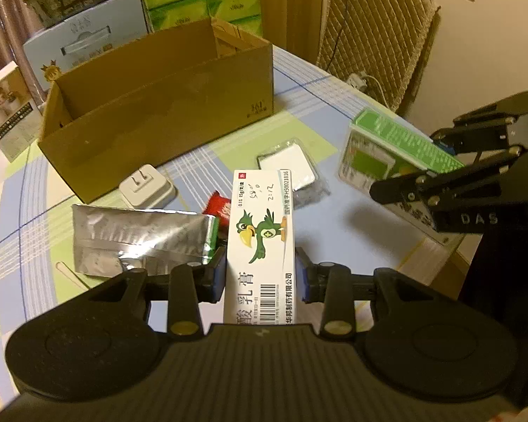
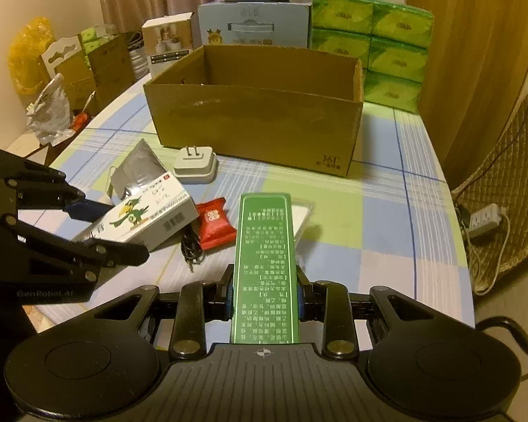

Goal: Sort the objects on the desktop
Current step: 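Carry both boxes into the cardboard box and open both tools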

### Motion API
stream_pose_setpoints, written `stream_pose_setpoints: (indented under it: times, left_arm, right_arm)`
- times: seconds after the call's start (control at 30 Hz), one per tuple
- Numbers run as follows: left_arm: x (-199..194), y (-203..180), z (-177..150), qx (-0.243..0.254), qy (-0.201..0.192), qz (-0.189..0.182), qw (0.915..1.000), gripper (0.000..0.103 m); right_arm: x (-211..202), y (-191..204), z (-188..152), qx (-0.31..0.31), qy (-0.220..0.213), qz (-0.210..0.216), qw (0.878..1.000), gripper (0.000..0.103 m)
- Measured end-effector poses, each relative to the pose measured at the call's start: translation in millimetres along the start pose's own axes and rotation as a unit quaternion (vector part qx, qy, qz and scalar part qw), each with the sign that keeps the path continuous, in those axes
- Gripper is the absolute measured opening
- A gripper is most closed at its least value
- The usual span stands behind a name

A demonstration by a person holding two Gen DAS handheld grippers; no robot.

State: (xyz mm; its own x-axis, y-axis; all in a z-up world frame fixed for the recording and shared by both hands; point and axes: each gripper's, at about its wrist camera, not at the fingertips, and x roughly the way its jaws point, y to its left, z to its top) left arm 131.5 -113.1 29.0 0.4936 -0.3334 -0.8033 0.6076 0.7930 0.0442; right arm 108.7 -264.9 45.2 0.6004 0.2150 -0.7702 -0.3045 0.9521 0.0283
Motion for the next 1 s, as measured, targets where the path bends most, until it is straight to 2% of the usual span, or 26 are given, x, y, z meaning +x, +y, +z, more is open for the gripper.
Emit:
stream_pose_setpoints:
  times: [0.5,1.0]
  left_arm:
    - [-29,18,18,-0.016,-0.024,0.012,0.9995,0.033]
    - [-35,56,66,-0.027,-0.040,0.032,0.9983,0.033]
  right_arm:
    - [-15,14,36,-0.027,-0.031,-0.001,0.999,0.028]
    - [-10,1,90,-0.027,-0.057,-0.001,0.998,0.028]
